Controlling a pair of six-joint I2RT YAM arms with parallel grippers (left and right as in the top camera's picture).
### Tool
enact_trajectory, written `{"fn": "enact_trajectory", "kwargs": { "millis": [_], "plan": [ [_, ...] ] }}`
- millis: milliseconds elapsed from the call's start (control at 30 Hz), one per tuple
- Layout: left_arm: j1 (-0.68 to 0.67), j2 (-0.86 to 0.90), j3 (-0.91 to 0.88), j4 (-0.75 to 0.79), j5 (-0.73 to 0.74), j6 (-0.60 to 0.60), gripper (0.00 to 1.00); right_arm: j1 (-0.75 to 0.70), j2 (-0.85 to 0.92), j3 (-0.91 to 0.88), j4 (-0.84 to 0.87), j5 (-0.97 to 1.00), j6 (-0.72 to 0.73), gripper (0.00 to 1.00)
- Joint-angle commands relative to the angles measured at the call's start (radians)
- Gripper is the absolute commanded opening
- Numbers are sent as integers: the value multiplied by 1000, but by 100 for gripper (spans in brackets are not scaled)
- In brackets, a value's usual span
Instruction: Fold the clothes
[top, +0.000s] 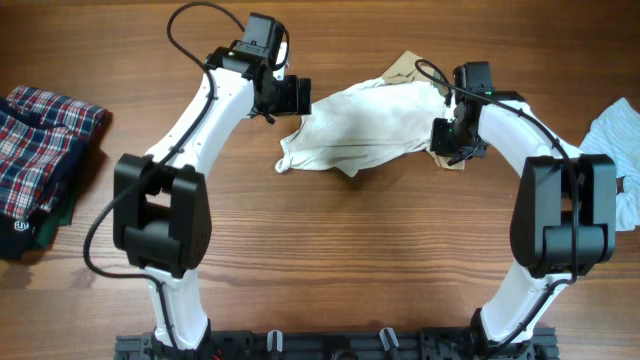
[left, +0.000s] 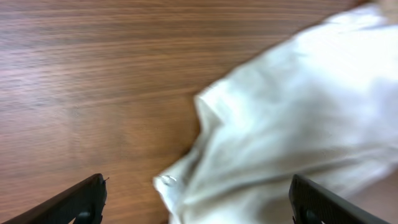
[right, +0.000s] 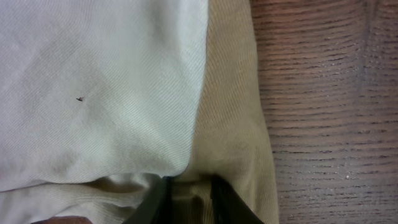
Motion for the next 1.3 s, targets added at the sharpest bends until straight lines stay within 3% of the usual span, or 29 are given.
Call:
{"fn": "enact_trajectory", "kwargs": {
  "millis": [0, 233, 367, 467, 533, 733, 867, 1033, 1133, 1267],
  "plan": [
    [-22, -23, 19, -41, 138, -16, 91, -35, 95, -77, -4, 47, 13, 29],
    [-194, -10, 8, -121, 99, -17, 88, -35, 94, -71, 0, -1, 8, 45],
    [-222, -10, -14, -108, 66, -21, 88, -35, 35, 49, -79, -66, -13, 63],
    [-220, -4, -37, -95, 67, -25, 88, -35, -52, 95, -66, -131, -16, 81],
    [-220, 1, -61, -98, 67, -29, 88, -35, -56, 94, -55, -136, -41, 85],
    [-220, 64, -116, -65, 66, -54, 83, -35, -56, 92, -12, -223, -104, 88],
    [-220, 97, -116, -36, -31, -100, 79, -35, -56, 92, -10, -222, -119, 88],
    [-219, 106, -116, 33, -110, -94, 79, -35, -53, 52, 76, -223, -144, 90],
    [-203, 106, -116, 133, -110, -42, 73, -35, -47, 39, 110, -226, -164, 91],
    [-156, 125, -116, 157, -108, -41, 67, -34, -44, -5, 169, -245, -170, 92]
  ]
}}
